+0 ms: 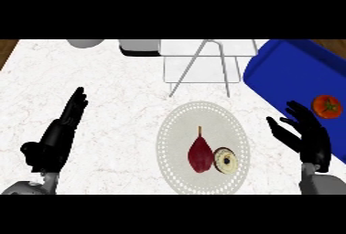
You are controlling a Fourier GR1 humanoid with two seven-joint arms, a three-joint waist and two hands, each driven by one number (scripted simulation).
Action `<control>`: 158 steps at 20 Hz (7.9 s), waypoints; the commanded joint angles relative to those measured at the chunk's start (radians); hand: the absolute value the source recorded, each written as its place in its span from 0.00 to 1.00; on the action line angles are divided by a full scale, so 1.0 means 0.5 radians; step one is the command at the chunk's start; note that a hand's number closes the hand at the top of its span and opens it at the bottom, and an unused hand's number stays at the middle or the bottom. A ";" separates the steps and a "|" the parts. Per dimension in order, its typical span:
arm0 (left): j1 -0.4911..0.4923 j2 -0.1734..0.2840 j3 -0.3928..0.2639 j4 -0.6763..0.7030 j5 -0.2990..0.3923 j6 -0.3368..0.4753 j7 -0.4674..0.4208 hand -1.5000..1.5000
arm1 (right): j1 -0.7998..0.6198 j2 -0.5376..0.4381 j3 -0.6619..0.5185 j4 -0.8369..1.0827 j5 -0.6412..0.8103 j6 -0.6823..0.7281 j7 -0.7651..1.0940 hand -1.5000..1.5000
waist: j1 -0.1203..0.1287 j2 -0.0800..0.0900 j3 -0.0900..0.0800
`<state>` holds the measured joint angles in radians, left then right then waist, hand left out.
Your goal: Pick the pear from the placemat and place it in the tiered shelf
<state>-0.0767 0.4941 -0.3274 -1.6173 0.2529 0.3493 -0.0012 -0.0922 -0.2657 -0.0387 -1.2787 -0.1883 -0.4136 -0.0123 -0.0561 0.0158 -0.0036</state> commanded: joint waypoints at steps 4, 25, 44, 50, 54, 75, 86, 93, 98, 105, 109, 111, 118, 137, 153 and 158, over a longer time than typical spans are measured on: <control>-0.188 -0.117 -0.053 0.213 -0.024 -0.081 0.058 0.50 | 0.352 0.517 -0.063 -0.123 -0.011 -0.600 -0.506 0.00 | 0.056 -0.031 0.009; -0.358 -0.279 -0.007 0.454 -0.146 -0.197 -0.027 0.50 | -0.050 -0.516 0.767 -1.042 0.446 0.255 1.620 0.00 | 0.137 -0.027 0.001; -0.287 -0.410 0.080 0.434 -0.290 -0.271 -0.007 0.50 | -0.516 -0.178 1.069 -1.202 0.927 0.563 2.634 0.00 | 0.119 -0.032 0.006; -0.279 -0.424 0.110 0.372 -0.323 -0.277 0.072 0.50 | -0.500 -0.110 1.015 -1.252 1.047 0.598 2.726 0.00 | 0.110 -0.035 0.006; -0.203 -0.451 0.124 0.357 -0.360 -0.279 -0.007 0.50 | -0.498 -0.056 0.978 -1.245 1.042 0.690 2.726 0.00 | 0.116 -0.034 0.006; -0.274 -0.510 0.293 0.459 -0.426 -0.459 0.000 0.50 | -0.373 0.346 0.995 -0.901 1.409 0.811 2.562 0.00 | 0.110 -0.032 0.006; -0.267 -0.640 0.288 0.314 -0.545 -0.396 0.151 0.50 | -0.294 0.390 0.834 -0.649 1.494 0.875 2.283 0.00 | 0.111 -0.033 0.007; -0.269 -0.605 0.408 0.304 -0.535 -0.552 0.166 0.50 | -0.274 0.527 0.816 -0.439 1.607 0.777 2.129 0.00 | 0.116 -0.032 0.007; -0.282 -0.673 0.453 0.473 -0.576 -0.569 0.011 0.50 | -0.218 0.529 0.959 -0.390 1.567 0.717 2.118 0.00 | 0.114 -0.031 0.007; -0.058 -0.710 0.438 0.137 -0.653 -0.600 0.128 0.50 | -0.240 0.531 0.878 -0.328 1.556 0.777 2.044 0.00 | 0.118 -0.033 0.007; -0.080 -0.710 0.486 0.323 -0.668 -0.645 -0.032 0.50 | -0.141 0.531 0.980 -0.306 1.586 0.792 1.921 1.00 | 0.115 -0.032 0.007; -0.255 -0.697 0.561 0.453 -0.637 -0.664 0.019 0.50 | -0.309 0.493 0.877 -0.350 1.599 0.990 1.973 1.00 | 0.111 -0.031 0.007; -0.132 -0.725 0.499 0.385 -0.680 -0.698 -0.050 0.50 | -0.497 0.530 1.393 -0.202 1.775 0.535 2.210 1.00 | 0.168 -0.030 0.007; -0.270 -0.792 0.458 0.455 -0.721 -0.672 0.005 0.50 | -1.540 0.530 1.869 -0.235 1.906 -0.339 2.687 1.00 | 0.244 -0.042 0.003; -0.239 -0.757 0.520 0.431 -0.706 -0.658 0.054 0.50 | -2.120 0.530 1.347 -0.163 2.484 0.139 2.999 1.00 | 0.123 -0.076 0.002; -0.227 -0.768 0.511 0.420 -0.722 -0.643 0.027 0.50 | -2.288 0.530 1.198 -0.055 2.610 0.276 3.000 1.00 | 0.142 -0.062 0.002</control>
<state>-0.1851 0.1128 -0.0684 -1.3982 -0.1044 0.0254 0.0082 -1.1497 -0.0144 0.6147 -1.3353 1.0732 -0.3658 1.2554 0.0086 -0.0194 -0.0028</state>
